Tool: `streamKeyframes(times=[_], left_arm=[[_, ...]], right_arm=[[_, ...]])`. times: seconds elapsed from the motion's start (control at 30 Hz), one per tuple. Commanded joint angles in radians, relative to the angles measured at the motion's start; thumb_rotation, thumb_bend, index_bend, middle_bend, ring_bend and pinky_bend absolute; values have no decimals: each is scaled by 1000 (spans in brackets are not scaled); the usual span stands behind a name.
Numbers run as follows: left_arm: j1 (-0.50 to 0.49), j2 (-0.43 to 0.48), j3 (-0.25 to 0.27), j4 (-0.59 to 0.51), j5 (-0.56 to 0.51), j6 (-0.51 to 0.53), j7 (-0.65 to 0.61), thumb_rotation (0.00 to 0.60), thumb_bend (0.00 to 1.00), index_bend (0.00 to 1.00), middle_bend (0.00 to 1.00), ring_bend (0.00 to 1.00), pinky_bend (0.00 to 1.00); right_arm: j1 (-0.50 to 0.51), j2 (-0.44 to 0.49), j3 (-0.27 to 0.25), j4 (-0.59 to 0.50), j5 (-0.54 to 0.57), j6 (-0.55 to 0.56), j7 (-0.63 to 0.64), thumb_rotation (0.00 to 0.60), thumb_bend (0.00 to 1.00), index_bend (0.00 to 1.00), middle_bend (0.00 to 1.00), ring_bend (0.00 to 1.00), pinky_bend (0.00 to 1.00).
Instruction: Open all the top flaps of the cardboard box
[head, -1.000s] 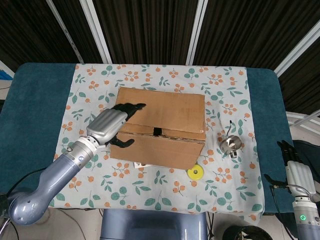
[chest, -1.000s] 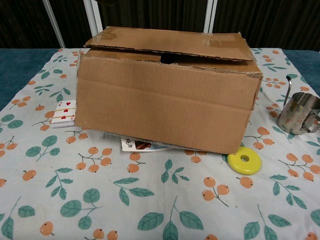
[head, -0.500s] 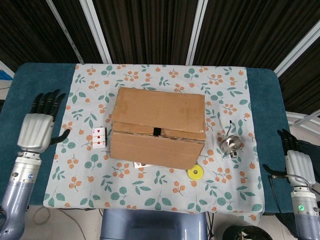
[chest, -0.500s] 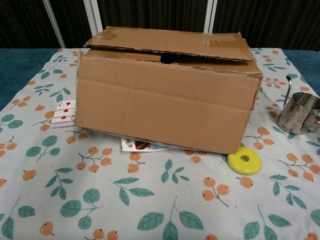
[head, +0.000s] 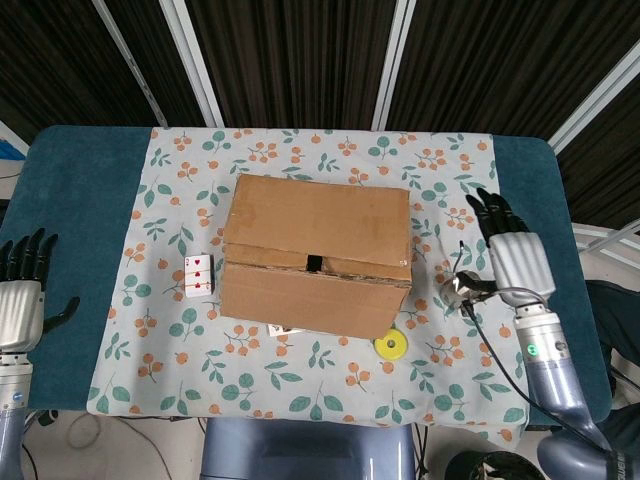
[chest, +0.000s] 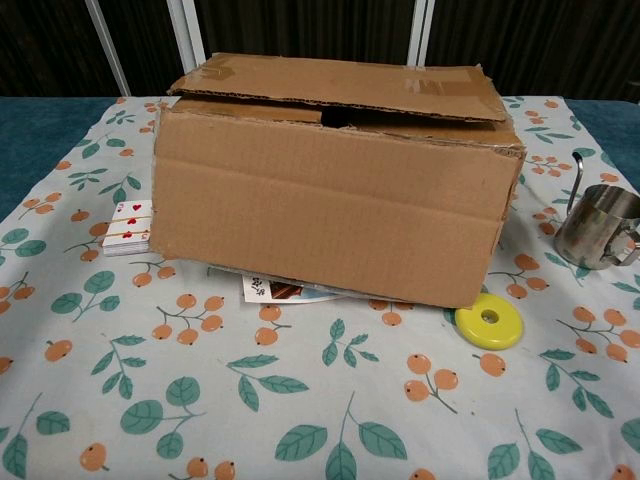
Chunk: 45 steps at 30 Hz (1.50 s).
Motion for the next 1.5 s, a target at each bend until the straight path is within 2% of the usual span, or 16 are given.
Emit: streamKeyframes(times=[0.03, 0.3, 0.67, 1.2, 1.5], left_arm=[[15, -14, -17, 25, 13, -20, -27, 600, 194, 0, 0, 0, 0], [31, -14, -51, 39, 17, -59, -52, 600, 195, 0, 0, 0, 0], [47, -2, -102, 27, 24, -97, -77, 600, 194, 0, 0, 0, 0], [63, 55, -144, -73, 41, -123, -21, 600, 195, 0, 0, 0, 0], [74, 53, -160, -69, 34, -152, -16, 600, 195, 0, 0, 0, 0]], right_arm=[[72, -73, 18, 7, 52, -36, -85, 600, 146, 0, 0, 0, 245], [139, -181, -2, 23, 124, -40, -172, 600, 147, 0, 0, 0, 245], [206, -278, 5, 79, 179, -20, -220, 600, 146, 0, 0, 0, 245], [245, -320, -1, 154, 223, -16, -231, 600, 155, 0, 0, 0, 245], [274, -347, 10, 212, 231, -22, -214, 600, 254, 0, 0, 0, 245]])
